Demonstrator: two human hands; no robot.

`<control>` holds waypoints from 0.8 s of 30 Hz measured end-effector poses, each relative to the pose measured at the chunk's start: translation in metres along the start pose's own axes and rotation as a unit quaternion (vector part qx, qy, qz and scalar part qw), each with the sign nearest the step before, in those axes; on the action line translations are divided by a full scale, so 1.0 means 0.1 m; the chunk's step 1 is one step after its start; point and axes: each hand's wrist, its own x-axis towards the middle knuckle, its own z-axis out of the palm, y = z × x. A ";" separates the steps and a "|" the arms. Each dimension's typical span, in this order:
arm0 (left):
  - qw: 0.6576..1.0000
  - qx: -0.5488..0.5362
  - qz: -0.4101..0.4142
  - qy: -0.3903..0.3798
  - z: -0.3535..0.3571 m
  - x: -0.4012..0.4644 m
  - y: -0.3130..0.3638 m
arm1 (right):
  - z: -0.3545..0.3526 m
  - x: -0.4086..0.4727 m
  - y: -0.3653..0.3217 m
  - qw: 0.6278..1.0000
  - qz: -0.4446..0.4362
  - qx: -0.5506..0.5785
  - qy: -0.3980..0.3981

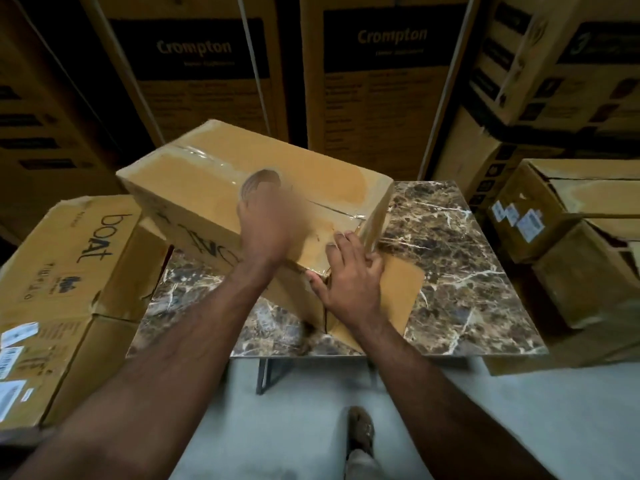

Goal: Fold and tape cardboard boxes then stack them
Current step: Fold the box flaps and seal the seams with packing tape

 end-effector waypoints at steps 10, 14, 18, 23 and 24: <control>0.997 -0.026 0.043 -0.066 -0.39 -0.75 0.07 | -0.72 -0.27 -0.50 0.996 -0.011 -0.024 -0.086; 0.995 -0.043 0.030 -0.082 -0.48 -0.86 0.22 | -1.00 -0.05 -0.07 0.993 0.002 0.041 -0.107; 0.995 -0.048 0.019 -0.086 -0.53 -0.94 0.32 | -1.03 0.11 0.35 0.943 0.167 -0.078 -0.277; 0.997 -0.022 0.009 -0.076 -0.42 -0.92 0.33 | -0.95 0.06 0.25 0.930 0.184 -0.109 -0.301; 0.997 -0.013 0.006 -0.071 -0.37 -0.93 0.32 | -0.95 0.05 0.22 0.931 0.185 -0.111 -0.294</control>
